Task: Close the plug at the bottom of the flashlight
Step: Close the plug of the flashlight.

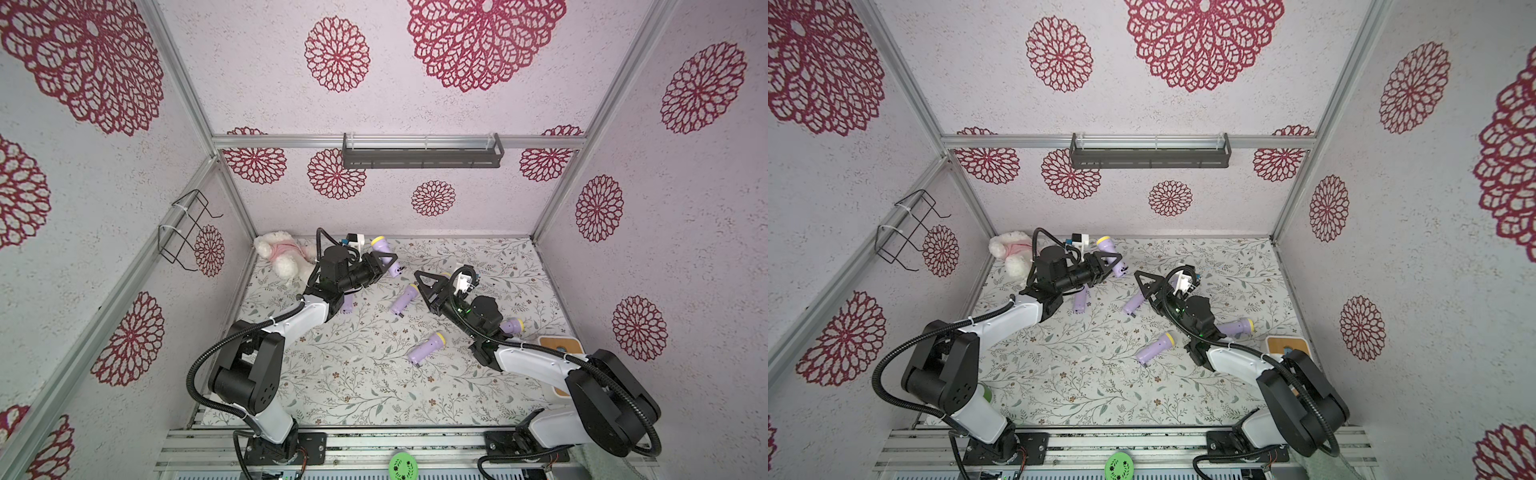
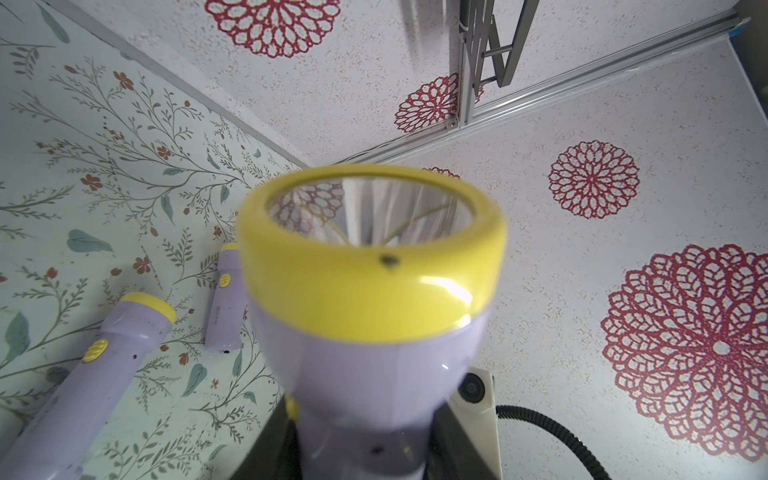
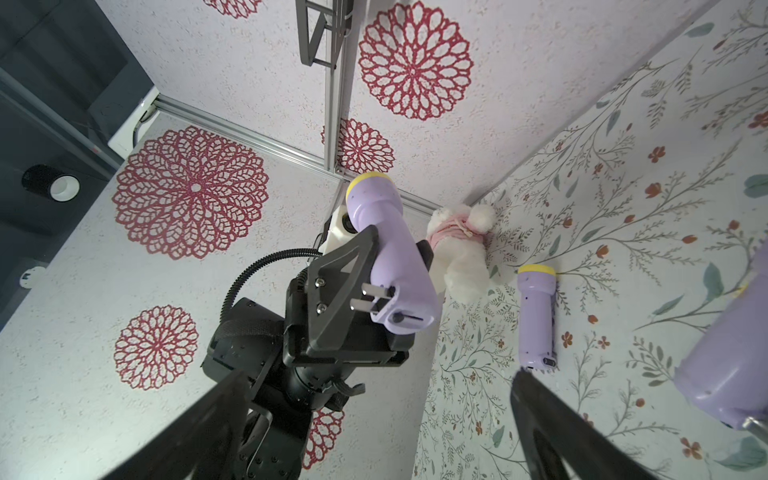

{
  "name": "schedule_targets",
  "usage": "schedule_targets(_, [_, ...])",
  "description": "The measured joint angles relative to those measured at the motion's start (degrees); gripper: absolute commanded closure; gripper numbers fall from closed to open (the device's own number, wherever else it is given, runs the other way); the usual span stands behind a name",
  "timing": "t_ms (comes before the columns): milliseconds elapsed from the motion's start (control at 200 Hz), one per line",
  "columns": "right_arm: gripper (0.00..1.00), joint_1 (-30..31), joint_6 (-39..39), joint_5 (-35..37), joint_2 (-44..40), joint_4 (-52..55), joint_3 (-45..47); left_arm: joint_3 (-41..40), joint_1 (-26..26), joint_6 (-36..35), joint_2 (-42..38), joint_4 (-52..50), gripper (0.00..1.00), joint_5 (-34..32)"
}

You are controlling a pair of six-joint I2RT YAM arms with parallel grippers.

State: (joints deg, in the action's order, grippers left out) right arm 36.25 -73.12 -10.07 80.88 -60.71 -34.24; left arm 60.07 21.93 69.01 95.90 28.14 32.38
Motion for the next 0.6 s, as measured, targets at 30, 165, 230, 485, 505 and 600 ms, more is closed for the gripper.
schedule_targets(30, [0.01, 0.42, -0.22, 0.22, 0.48, -1.01, 0.00, -0.31, -0.07, 0.79, 0.22, 1.05, 1.00, 0.15])
schedule_targets(165, [0.02, 1.70, -3.39, 0.90, 3.93, -7.13, 0.15, -1.86, -0.35, 4.35, 1.75, 6.27, 1.00, 0.55])
schedule_targets(230, [0.03, 1.97, -5.66, 1.27, 6.62, -11.52, 0.74, -2.84, -0.59, 5.88, 2.12, 8.24, 1.00, 0.52])
schedule_targets(485, [0.06, 1.97, -10.14, 2.71, 12.72, -19.28, 1.38, -4.26, -0.98, 9.35, 2.47, 13.92, 1.00, 0.48])
schedule_targets(505, [0.06, 1.97, -10.40, 2.75, 12.98, -19.82, 1.38, -4.33, -0.98, 9.53, 2.49, 14.32, 1.00, 0.48])
schedule_targets(600, [0.08, 1.97, -11.21, 2.82, 14.58, -22.29, 0.98, -4.55, -0.98, 10.43, 2.73, 15.74, 1.00, 0.46])
